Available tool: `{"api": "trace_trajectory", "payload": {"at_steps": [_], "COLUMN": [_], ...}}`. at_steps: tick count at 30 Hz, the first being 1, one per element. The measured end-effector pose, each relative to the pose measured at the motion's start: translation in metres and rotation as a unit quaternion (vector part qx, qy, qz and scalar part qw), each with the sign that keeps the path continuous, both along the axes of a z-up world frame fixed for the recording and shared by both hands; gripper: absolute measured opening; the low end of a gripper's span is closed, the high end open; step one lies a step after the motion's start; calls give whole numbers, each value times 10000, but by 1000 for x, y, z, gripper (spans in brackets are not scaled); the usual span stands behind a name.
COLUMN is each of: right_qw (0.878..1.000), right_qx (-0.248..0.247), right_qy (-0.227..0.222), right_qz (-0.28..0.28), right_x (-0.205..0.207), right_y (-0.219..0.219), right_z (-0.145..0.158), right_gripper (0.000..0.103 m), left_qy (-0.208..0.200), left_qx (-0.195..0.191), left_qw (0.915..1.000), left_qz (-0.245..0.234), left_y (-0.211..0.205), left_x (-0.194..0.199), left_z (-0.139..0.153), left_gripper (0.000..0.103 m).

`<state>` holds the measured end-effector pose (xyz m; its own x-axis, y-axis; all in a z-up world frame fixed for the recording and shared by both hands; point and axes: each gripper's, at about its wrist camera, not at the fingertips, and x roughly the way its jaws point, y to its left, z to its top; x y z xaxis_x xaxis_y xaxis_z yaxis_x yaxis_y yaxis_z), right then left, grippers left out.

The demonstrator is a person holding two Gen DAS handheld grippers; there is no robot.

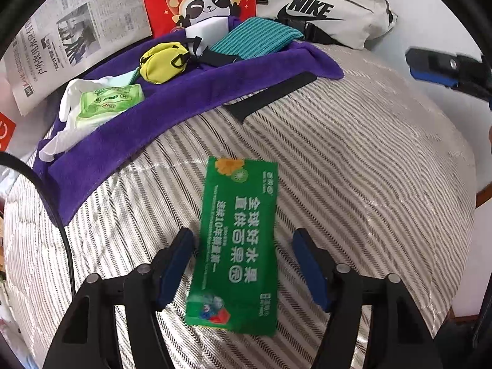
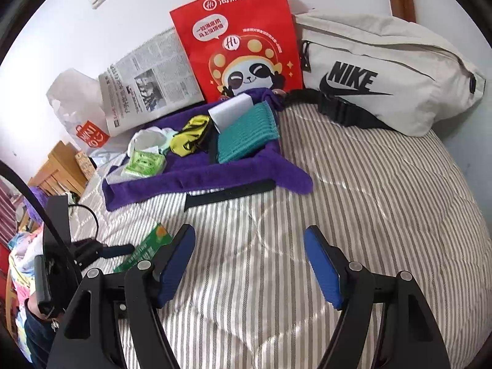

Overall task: Organize soft objects
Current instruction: 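Grasp the green snack packet on the bedspread with the left gripper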

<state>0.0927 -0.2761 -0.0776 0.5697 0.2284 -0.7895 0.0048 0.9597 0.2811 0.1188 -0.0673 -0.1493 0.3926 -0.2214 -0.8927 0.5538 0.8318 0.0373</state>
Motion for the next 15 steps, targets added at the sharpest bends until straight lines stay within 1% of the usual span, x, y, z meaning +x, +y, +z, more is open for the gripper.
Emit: {"api": "trace_trajectory", "payload": {"at_steps": [1,3,4,5,10,15], "right_qw": [10000,10000,9999,9999,9996,9991], "right_qx": [-42,-63,-46,-36,-121,-135], "right_qy": [-4,-31,-43,-39,57,220], "right_qz": [16,61,91,122,232,342], "right_x": [-1,-3,-3,-2,0,7], "right_y": [2,5,6,8,17,25], "right_z": [1,3,4,3,-4,-19], "right_gripper": [73,73,73,73,73,73], "left_qy": [-11,-42,-49,9,9,56], "left_qx": [-7,-18,-19,98,91,-122], "left_qw": [10000,10000,10000,9999,9998,9990], "left_qz": [-11,-47,-32,71,172,427], "left_y": [-1,-1,-1,-1,2,20], "left_x": [-1,-2,-2,-2,-6,-7], "left_z": [1,1,1,2,4,7], "left_gripper": [55,47,46,45,30,28]}}
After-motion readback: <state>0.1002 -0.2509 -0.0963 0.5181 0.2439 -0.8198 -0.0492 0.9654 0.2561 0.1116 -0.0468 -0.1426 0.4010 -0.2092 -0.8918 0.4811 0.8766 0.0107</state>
